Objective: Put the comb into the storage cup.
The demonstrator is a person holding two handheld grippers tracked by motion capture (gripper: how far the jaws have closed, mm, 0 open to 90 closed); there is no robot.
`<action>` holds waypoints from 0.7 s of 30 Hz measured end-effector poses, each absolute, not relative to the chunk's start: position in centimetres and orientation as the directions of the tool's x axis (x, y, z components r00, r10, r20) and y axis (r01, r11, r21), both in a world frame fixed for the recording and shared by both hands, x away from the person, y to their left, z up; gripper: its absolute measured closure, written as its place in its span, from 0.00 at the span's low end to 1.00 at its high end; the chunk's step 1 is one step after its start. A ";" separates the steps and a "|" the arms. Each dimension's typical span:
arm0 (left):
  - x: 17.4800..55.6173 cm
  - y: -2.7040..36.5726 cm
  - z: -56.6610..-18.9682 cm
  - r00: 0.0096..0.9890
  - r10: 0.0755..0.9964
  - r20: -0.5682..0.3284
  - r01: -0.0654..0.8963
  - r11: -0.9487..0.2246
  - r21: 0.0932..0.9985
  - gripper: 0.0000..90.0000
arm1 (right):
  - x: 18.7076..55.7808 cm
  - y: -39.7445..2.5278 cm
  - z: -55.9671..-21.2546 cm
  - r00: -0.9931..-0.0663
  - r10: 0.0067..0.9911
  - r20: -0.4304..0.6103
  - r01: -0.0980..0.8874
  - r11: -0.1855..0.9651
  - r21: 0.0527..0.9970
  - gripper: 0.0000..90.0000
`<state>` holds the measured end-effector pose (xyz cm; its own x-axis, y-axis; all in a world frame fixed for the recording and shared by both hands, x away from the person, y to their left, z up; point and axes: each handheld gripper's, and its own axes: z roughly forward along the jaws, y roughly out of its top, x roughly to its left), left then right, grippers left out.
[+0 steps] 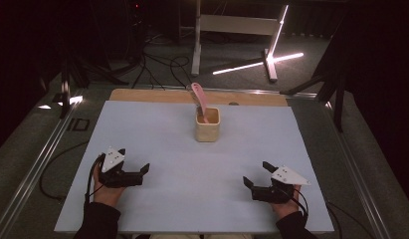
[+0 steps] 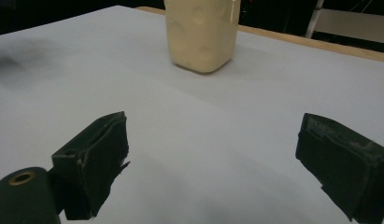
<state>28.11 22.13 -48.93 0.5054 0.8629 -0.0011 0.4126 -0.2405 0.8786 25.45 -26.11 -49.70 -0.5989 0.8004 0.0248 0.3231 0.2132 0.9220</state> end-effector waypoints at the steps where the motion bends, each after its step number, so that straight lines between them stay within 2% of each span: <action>1: 27.8 22.3 -49.1 0.507 0.862 0.003 0.408 -0.243 0.880 0.00 | 25.4 -26.1 -49.7 -0.599 0.800 0.024 0.322 0.213 0.922 0.10; 11: 25.8 22.9 -49.4 0.486 0.872 0.052 0.368 -0.258 0.893 0.00 | 25.4 -26.3 -49.6 -0.593 0.805 0.026 0.315 0.203 0.927 0.10; 19: 24.9 23.2 -48.9 0.498 0.867 0.023 0.319 -0.208 0.925 0.00 | 25.3 -26.4 -49.4 -0.595 0.804 0.026 0.303 0.194 0.933 0.10; 21: 24.7 23.1 -48.8 0.500 0.865 0.041 0.302 -0.219 0.928 0.00 | 25.2 -26.5 -49.2 -0.596 0.803 0.026 0.296 0.189 0.936 0.10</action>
<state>24.72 23.06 -48.78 0.5002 0.8649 0.0412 0.3016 -0.2186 0.9280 25.18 -26.45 -49.19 -0.5956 0.8028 0.0261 0.2955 0.1888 0.9365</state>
